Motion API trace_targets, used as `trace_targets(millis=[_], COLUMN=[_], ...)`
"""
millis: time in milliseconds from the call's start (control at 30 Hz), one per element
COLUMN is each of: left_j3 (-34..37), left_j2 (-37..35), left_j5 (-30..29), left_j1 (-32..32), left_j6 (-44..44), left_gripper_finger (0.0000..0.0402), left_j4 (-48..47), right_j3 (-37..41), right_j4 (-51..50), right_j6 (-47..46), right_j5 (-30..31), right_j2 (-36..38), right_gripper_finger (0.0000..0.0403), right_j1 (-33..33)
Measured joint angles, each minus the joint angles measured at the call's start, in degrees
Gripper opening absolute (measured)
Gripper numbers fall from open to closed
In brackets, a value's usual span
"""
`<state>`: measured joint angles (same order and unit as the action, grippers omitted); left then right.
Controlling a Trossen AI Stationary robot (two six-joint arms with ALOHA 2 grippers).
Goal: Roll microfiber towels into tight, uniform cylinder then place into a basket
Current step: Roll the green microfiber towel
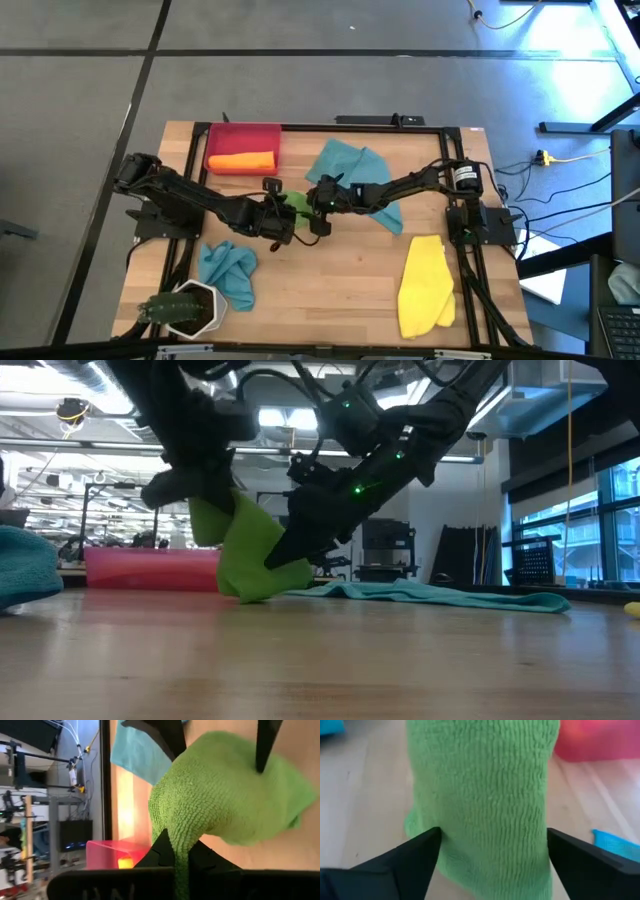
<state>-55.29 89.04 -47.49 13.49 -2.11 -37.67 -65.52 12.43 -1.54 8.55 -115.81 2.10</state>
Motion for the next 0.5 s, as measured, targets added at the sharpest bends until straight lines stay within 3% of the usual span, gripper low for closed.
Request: trace_targets(millis=[267, 367, 500], left_j3=[0.0, 0.0, 0.0], left_j2=[-1.1, -1.1, -1.4], left_j5=[2.0, 2.0, 2.0], left_j1=[-1.2, -1.4, -2.2], left_j6=[-0.9, -1.5, -2.6], left_gripper_finger=[0.0, 0.0, 0.0], left_j4=[1.0, 1.0, 0.2], right_j3=[0.0, 0.0, 0.0], right_j4=[3.1, 1.9, -2.0], right_j6=[-1.0, 1.4, 6.6], right_j5=[1.9, 1.9, 1.8], right_j2=[0.0, 0.0, 0.4], right_gripper_finger=[0.027, 0.0198, 0.0066], right_j1=[-0.9, -0.3, 1.6])
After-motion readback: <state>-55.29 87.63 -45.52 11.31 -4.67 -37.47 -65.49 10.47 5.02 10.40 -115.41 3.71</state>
